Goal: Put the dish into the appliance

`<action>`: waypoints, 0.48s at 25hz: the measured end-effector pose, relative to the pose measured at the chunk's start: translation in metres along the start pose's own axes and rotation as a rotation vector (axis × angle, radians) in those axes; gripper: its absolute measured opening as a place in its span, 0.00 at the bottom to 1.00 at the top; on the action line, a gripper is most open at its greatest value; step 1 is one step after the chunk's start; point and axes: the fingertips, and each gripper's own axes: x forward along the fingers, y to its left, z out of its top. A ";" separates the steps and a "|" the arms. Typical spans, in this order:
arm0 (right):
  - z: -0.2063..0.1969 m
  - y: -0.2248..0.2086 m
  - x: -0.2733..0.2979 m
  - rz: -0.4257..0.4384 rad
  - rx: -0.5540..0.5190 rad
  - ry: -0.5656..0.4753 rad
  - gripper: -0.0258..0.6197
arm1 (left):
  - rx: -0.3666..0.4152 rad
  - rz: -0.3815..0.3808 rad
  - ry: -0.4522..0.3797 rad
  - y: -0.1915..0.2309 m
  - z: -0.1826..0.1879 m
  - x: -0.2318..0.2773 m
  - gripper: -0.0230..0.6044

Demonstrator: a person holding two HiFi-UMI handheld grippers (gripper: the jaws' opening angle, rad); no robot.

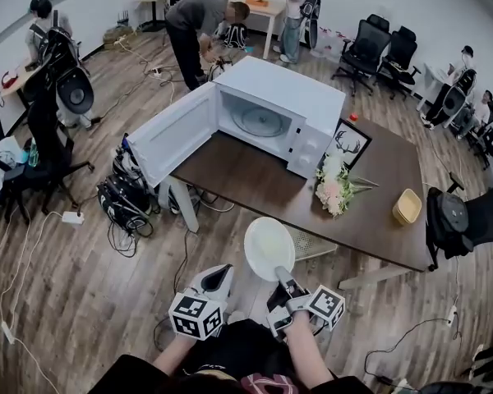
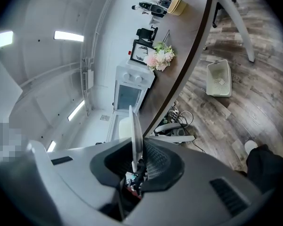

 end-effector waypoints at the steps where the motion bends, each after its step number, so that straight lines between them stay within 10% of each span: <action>1: 0.003 -0.001 0.001 -0.004 -0.001 0.001 0.13 | 0.003 0.001 0.002 -0.001 0.000 0.002 0.05; 12: 0.013 -0.006 0.029 -0.011 0.036 0.026 0.13 | 0.005 0.031 0.010 0.021 0.010 0.025 0.05</action>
